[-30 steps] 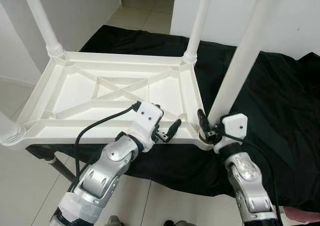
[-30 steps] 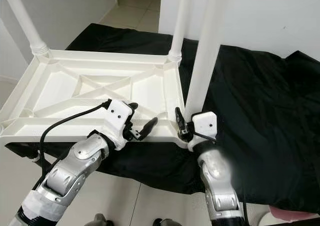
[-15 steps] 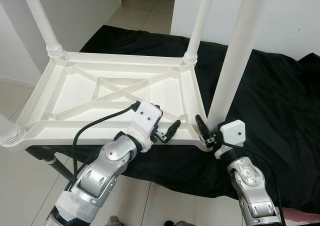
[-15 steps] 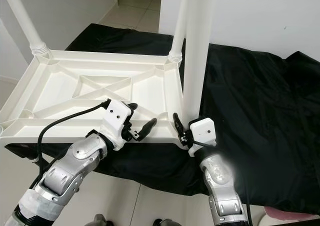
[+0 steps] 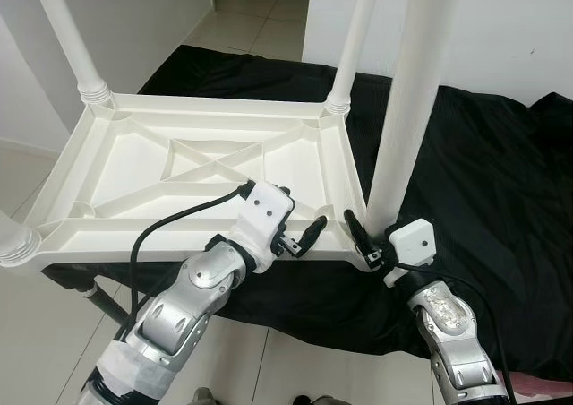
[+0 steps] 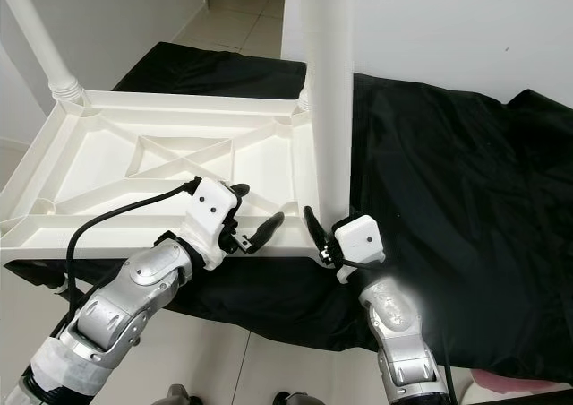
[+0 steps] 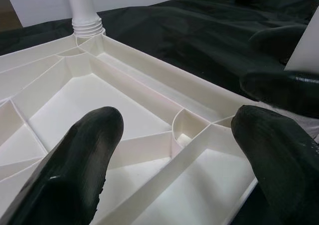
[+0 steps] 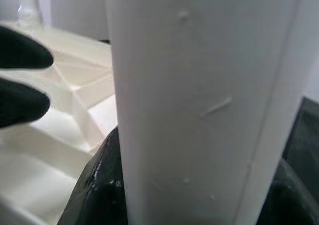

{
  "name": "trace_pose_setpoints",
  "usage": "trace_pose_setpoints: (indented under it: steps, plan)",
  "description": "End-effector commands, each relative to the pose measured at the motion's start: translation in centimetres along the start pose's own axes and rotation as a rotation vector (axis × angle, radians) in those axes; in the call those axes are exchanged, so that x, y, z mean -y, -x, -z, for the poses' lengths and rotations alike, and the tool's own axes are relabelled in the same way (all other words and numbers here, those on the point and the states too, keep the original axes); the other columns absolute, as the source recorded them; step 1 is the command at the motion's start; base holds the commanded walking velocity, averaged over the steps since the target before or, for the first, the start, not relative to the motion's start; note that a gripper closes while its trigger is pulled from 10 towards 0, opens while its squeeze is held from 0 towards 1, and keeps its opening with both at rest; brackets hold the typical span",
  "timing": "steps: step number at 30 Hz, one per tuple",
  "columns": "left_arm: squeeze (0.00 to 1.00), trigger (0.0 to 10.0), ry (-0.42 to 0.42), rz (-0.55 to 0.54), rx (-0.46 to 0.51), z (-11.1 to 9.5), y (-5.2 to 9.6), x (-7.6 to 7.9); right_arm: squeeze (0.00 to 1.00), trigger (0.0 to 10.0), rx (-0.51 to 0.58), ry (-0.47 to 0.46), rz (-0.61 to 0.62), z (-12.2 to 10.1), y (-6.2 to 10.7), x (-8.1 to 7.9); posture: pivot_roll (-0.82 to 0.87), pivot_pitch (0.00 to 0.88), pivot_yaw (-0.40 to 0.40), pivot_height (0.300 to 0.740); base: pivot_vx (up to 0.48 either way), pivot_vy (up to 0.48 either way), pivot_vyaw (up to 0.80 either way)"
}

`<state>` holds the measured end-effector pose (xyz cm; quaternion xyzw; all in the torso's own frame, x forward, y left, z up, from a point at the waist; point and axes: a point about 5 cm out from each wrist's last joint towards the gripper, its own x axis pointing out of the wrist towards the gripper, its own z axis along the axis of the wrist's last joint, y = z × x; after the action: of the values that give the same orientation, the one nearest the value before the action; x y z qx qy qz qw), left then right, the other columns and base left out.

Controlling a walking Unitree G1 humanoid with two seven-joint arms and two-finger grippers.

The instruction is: Building children table

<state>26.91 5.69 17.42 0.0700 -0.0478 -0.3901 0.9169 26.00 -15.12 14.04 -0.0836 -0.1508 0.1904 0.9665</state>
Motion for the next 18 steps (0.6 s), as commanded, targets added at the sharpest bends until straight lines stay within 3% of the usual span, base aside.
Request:
trace_pose_setpoints:
  steps: [1, 15, 18]
  plan:
    - [0.00, 10.0, -0.004, 0.187, 0.000, -0.2, 0.0, 1.2, 0.00, 10.0, -0.094, -0.105, 0.008, 1.8, 0.7, -0.4, 0.01, 0.125, -0.035, 0.740, 0.000, 0.000, 0.00]
    - [0.00, 10.0, -0.011, 0.190, 0.000, -0.2, 0.0, 1.2, 0.00, 10.0, -0.113, -0.271, 0.081, 2.2, 0.5, -0.3, 0.01, 0.127, -0.033, 0.740, 0.000, 0.000, 0.00]
    - [0.00, 10.0, -0.015, 0.188, 0.001, -0.3, -0.1, 1.1, 0.00, 10.0, -0.155, -0.362, 0.133, 2.9, 0.8, -0.1, 0.01, 0.127, -0.033, 0.740, 0.000, 0.000, 0.00]
